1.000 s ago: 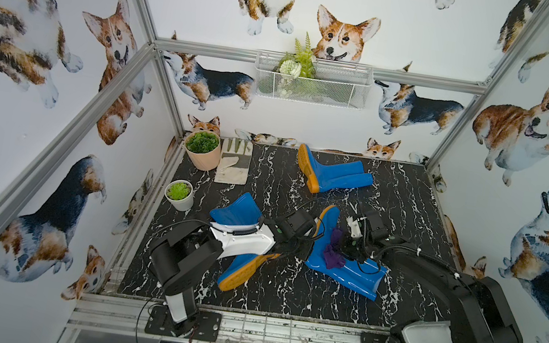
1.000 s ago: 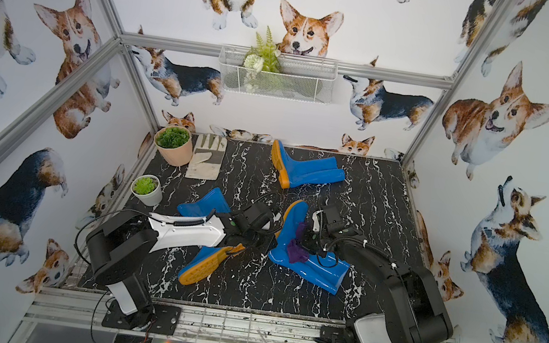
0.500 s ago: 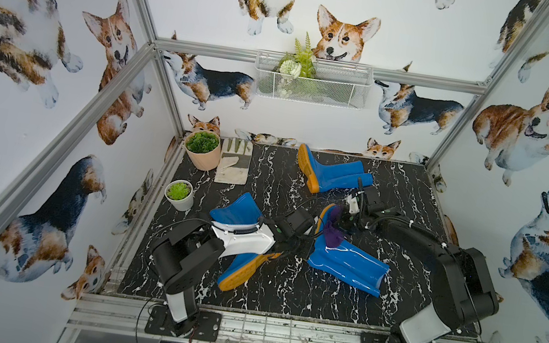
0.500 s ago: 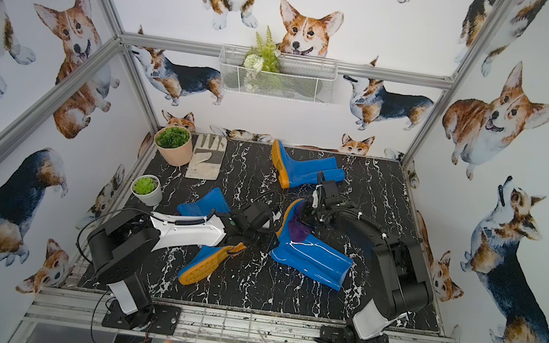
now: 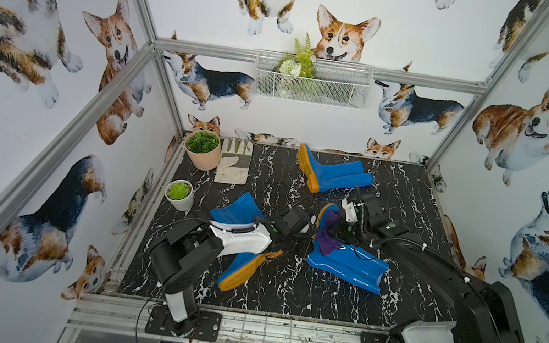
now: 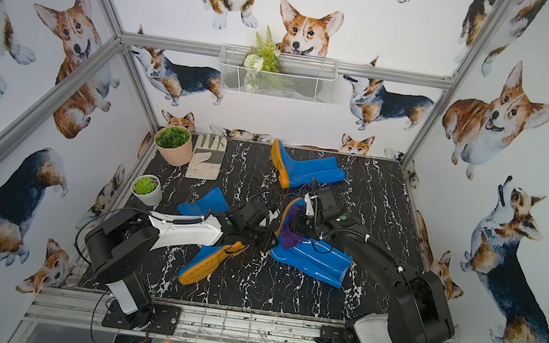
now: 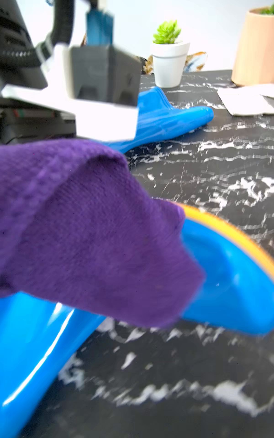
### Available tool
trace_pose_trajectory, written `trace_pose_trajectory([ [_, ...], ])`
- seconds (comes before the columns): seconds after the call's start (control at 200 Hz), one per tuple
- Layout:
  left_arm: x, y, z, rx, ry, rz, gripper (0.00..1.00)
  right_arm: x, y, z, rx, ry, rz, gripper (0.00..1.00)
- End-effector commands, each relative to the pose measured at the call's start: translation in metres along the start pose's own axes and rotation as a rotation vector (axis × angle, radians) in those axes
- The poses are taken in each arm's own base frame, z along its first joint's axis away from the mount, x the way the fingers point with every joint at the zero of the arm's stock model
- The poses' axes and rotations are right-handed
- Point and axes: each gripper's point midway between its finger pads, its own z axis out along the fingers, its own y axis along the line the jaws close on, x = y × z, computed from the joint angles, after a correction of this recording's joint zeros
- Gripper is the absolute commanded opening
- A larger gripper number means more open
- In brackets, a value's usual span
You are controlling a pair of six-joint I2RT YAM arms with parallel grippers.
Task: Wipe the rubber boots with a cloth
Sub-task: Wipe the dirt off the rubber boot.
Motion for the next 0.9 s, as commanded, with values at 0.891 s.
trace_pose_trajectory([
  [0.891, 0.008, -0.006, -0.002, 0.046, 0.031, -0.001, 0.0, 0.008, -0.016, 0.051, 0.03, 0.097, 0.057, 0.0],
])
